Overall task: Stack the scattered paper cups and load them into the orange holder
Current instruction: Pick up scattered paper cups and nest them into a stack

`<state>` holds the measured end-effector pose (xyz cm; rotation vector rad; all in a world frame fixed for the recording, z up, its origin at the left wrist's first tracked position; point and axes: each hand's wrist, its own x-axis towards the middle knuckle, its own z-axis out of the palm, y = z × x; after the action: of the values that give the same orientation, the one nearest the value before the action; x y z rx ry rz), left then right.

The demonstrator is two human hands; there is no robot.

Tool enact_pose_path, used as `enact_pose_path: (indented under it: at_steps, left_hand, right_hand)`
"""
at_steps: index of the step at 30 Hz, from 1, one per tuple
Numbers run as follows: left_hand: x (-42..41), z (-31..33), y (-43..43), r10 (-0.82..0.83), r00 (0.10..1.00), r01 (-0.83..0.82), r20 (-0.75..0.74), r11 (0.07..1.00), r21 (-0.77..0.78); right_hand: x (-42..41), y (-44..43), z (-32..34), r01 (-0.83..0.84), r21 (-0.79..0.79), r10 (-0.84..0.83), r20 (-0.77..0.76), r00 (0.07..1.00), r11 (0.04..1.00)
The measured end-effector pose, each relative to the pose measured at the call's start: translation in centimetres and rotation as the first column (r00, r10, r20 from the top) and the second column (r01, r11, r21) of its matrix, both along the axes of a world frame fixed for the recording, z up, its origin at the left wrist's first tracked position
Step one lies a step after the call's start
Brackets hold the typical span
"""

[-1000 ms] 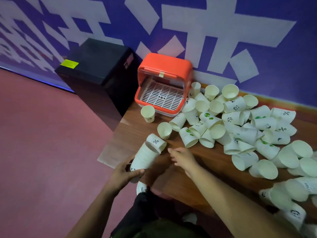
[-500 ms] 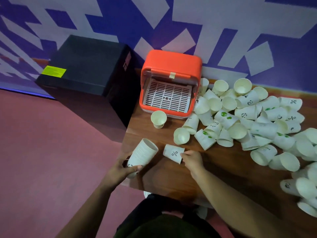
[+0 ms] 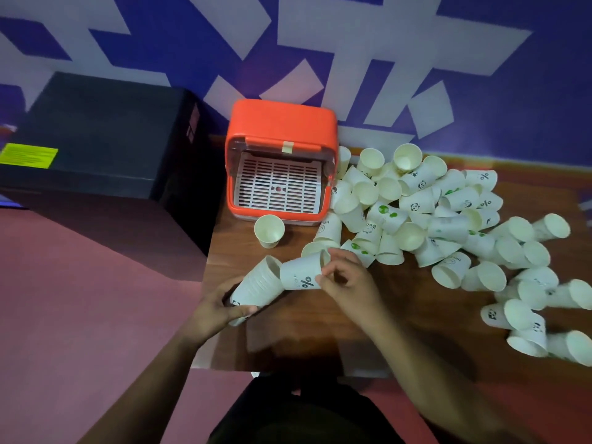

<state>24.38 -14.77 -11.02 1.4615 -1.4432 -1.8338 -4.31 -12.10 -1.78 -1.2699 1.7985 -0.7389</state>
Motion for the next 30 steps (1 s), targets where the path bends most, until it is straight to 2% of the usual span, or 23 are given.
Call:
enact_pose_path:
  at_steps: [4,8,12,17,19,21,23,25,28,30]
  left_hand:
    - [0.1,0.4,-0.5,0.02,1.0,-0.021,-0.016,0.999,-0.039]
    - [0.8,1.2,0.0,0.048,0.999,-0.049,-0.01,0.997,-0.061]
    - [0.7,1.5,0.3,0.072,0.997,-0.073,-0.014,0.995,-0.068]
    - [-0.7,1.3,1.0,0.158,0.987,-0.159,-0.034,0.987,-0.021]
    - [-0.6,0.7,1.4,0.223,0.973,-0.223,-0.052,0.975,0.004]
    - [-0.2,0.2,1.6,0.303,0.951,-0.301,-0.066,0.953,0.032]
    - [0.1,-0.4,1.9,0.351,0.934,-0.35,-0.065,0.936,0.037]
    - [0.3,-0.7,2.1,0.383,0.921,-0.381,-0.067,0.924,0.033]
    - [0.7,-1.3,2.2,0.424,0.903,-0.421,-0.064,0.905,0.061]
    - [0.8,-1.4,2.3,0.454,0.889,-0.451,-0.057,0.89,0.066]
  right_hand:
    - [0.2,-2.9,0.4,-0.123,0.04,0.121,0.036,0.992,0.992]
    - [0.2,-5.3,1.0,-0.139,0.052,0.131,0.135,0.982,0.989]
    - [1.7,-6.3,0.9,-0.299,0.162,0.238,0.314,0.919,0.941]
    - [4.4,-7.3,-0.6,-0.464,0.205,0.404,0.278,0.872,0.862]
    - [4.7,-8.5,-1.1,-0.473,0.214,0.411,0.278,0.868,0.855]
    - [4.5,-10.4,-2.0,-0.38,0.195,0.348,0.177,0.921,0.904]
    - [4.1,-12.6,-3.3,-0.334,0.134,0.348,-0.1,0.932,0.933]
    - [4.2,-14.3,-4.6,-0.413,0.132,0.433,-0.315,0.844,0.901]
    - [5.3,-15.6,-7.0,-0.536,0.193,0.556,-0.48,0.678,0.822]
    - [6.0,-15.8,-8.5,-0.585,0.196,0.566,-0.608,0.557,0.787]
